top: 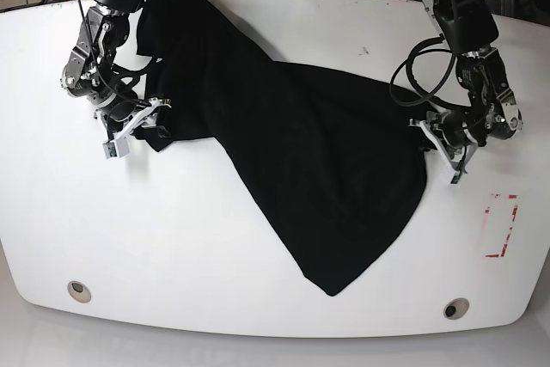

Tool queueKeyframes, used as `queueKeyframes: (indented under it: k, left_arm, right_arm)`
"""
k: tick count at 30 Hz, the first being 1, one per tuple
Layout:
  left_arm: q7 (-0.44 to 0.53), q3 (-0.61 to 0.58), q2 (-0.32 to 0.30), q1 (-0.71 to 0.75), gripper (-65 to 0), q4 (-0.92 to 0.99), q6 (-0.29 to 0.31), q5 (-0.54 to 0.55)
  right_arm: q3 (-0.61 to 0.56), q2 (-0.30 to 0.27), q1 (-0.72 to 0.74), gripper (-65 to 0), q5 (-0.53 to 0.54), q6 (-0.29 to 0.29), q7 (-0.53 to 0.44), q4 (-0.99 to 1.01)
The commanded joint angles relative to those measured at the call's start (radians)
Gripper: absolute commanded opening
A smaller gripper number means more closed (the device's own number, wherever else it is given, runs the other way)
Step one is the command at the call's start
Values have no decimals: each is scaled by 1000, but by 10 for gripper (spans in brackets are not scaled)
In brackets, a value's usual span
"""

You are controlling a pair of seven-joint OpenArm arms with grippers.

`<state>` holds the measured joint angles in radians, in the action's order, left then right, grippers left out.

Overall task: Layout the t-shirt on the table in an organized manner, then fold the t-shirt properly
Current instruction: 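Drag the t-shirt with both grippers, pulling its ends apart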

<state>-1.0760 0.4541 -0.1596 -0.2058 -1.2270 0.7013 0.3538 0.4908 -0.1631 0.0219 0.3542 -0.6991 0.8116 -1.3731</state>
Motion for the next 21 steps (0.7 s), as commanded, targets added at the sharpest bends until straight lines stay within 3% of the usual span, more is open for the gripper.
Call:
queueKeyframes:
  k: [1, 3, 10, 21]
  left_arm:
    - [-3, 13, -30, -16, -587, -14, -3, -14]
    - [-3, 16, -38, -14, -587, -14, -3, -14]
    - [-10, 74, -54, -22, -589, -29, -3, -11]
    - [-155, 136, -51, -85, -587, -251, -3, -9]
  right_arm:
    - [1, -6, 17, -550, -24, 1, 13, -10]
    - [1, -6, 25, -647, -36, 1, 16, -10]
    - [1, -34, 43, -629, -45, 1, 22, -71]
    - [-2, -103, 172, -629, -39, 1, 187, -191]
